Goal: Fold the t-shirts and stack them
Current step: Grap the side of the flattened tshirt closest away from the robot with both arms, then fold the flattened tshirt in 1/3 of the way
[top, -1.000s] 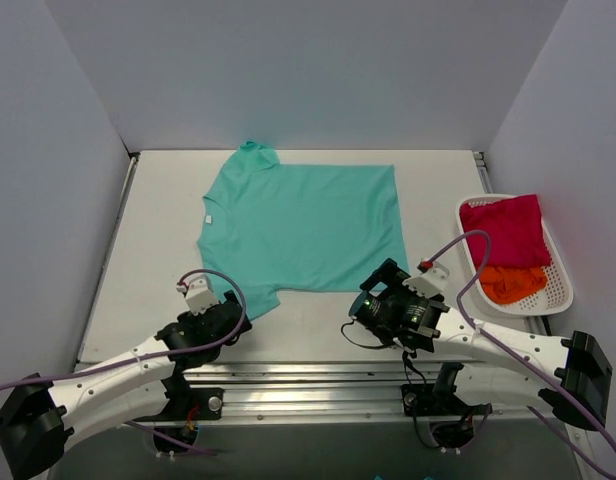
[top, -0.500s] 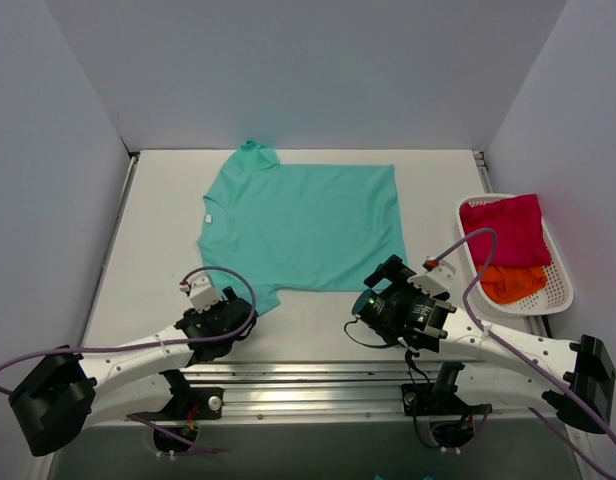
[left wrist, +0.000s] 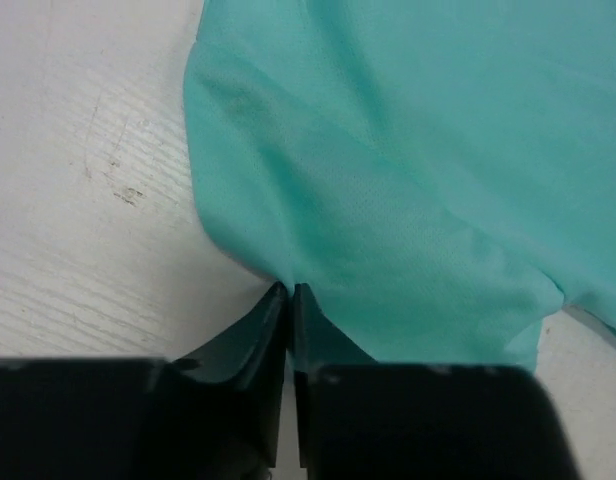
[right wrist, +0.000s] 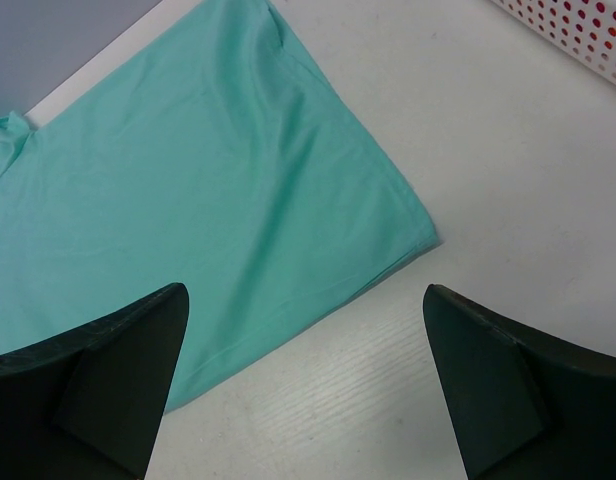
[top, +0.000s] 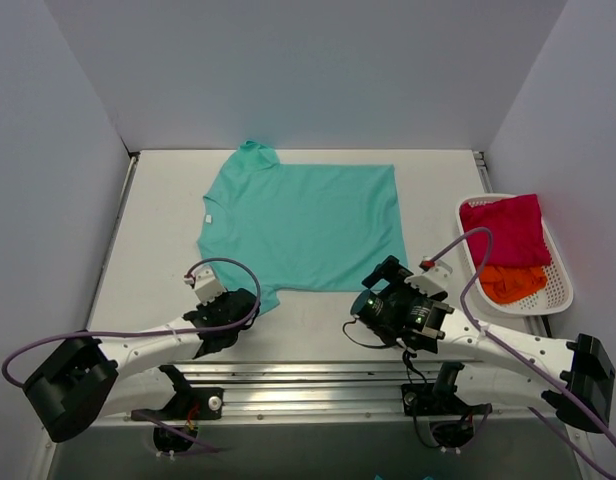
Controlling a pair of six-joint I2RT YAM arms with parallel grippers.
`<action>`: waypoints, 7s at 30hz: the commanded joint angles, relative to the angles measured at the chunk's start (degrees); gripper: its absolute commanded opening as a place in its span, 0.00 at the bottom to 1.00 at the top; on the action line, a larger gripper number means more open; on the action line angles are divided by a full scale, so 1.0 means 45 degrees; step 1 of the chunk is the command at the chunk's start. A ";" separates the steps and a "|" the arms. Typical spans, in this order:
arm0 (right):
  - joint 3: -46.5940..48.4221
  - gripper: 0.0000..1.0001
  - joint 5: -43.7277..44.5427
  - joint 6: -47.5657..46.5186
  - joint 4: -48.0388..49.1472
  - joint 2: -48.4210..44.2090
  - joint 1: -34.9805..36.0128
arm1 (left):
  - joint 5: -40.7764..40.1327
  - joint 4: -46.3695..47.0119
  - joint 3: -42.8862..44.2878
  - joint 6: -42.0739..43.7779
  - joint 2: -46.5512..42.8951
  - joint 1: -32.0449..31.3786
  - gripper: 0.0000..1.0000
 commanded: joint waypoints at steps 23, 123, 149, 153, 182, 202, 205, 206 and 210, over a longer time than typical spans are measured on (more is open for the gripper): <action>-0.4560 0.96 -1.0123 -0.6483 1.1142 0.2272 -0.7699 | 0.0935 0.1183 0.0848 0.3304 -0.2140 0.2455 0.02; 0.5360 1.00 -0.7819 -0.8454 0.8823 0.8917 -0.9965 | 0.8711 0.3487 1.2120 0.5413 0.8625 0.9253 0.94; 1.1474 0.00 -1.0807 -0.8827 0.8803 1.4597 -0.3110 | 0.7986 0.4795 0.8095 0.5805 0.4617 0.9643 0.94; 1.1630 0.00 -1.0749 -0.8807 0.8763 1.4949 -0.3128 | 0.8123 0.4933 0.8017 0.5804 0.4715 0.9643 0.93; 1.3426 0.00 -1.0943 -0.9041 0.8295 1.6648 -0.3734 | 0.8397 0.5519 0.8016 0.5824 0.5379 0.9722 0.91; 1.7430 0.12 -1.1940 -0.9724 1.0226 1.9559 -0.5921 | 0.8553 0.5656 0.7997 0.5922 0.5340 0.9741 0.90; 1.8289 0.39 -1.1668 -1.0521 1.1727 1.9831 -0.6447 | 0.8572 0.5540 0.8036 0.5941 0.5262 0.9741 0.90; 1.8755 0.63 -1.1434 -1.0796 1.2815 1.9948 -0.6584 | 0.8592 0.5481 0.8055 0.5941 0.5204 0.9741 0.90; 2.0742 1.00 -1.0670 -1.1639 1.4699 2.0963 -0.7657 | 0.8592 0.5383 0.7919 0.5961 0.4639 0.9741 0.90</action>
